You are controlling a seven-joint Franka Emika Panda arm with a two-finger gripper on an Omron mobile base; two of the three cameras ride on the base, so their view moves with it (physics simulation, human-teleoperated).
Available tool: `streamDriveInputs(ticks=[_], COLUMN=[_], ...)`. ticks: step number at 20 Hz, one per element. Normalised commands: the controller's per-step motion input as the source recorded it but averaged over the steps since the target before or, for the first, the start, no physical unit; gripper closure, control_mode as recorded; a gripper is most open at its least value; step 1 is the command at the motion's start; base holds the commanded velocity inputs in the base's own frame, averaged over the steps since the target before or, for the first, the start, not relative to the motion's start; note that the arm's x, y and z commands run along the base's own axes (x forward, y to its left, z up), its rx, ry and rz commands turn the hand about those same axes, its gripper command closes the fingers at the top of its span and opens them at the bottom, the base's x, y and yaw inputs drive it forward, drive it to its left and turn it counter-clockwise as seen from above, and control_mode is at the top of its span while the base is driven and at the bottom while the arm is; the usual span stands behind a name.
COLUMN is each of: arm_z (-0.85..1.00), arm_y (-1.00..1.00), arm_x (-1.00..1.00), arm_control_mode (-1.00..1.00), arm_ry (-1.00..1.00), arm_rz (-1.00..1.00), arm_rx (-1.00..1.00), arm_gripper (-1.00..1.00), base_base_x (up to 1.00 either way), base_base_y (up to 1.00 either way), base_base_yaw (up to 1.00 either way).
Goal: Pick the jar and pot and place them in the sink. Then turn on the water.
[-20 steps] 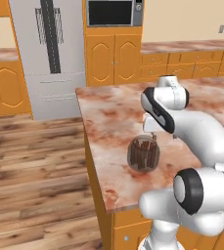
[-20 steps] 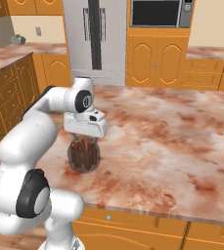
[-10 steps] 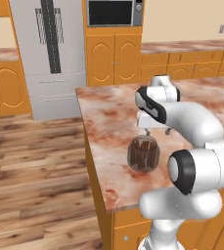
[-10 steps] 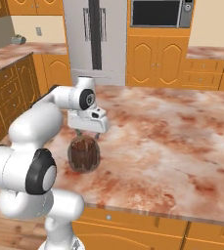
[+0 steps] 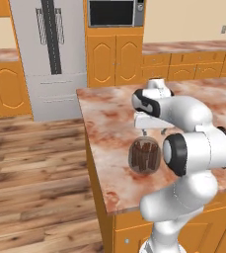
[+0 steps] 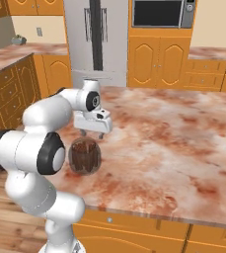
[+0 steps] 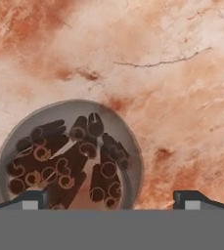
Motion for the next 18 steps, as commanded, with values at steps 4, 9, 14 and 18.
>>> streamDriveInputs(ticks=[4,9,14,18], arm_z=[-0.19,-0.17,-0.25,-0.21], arm_y=[0.00,0.00,0.00,0.00], arm_x=[0.08,0.00,0.00,-0.11], arm_control_mode=[-1.00,-1.00,-1.00,-1.00], arm_ry=[0.00,0.00,-0.04,0.00], arm_rz=[0.00,0.00,0.00,0.00], arm_rx=[0.00,0.00,0.00,0.00], arm_gripper=[-1.00,-1.00,-1.00,-1.00], base_base_x=[0.00,0.00,0.00,0.00], base_base_y=[0.00,0.00,0.00,0.00], base_base_yaw=[0.00,0.00,0.00,0.00])
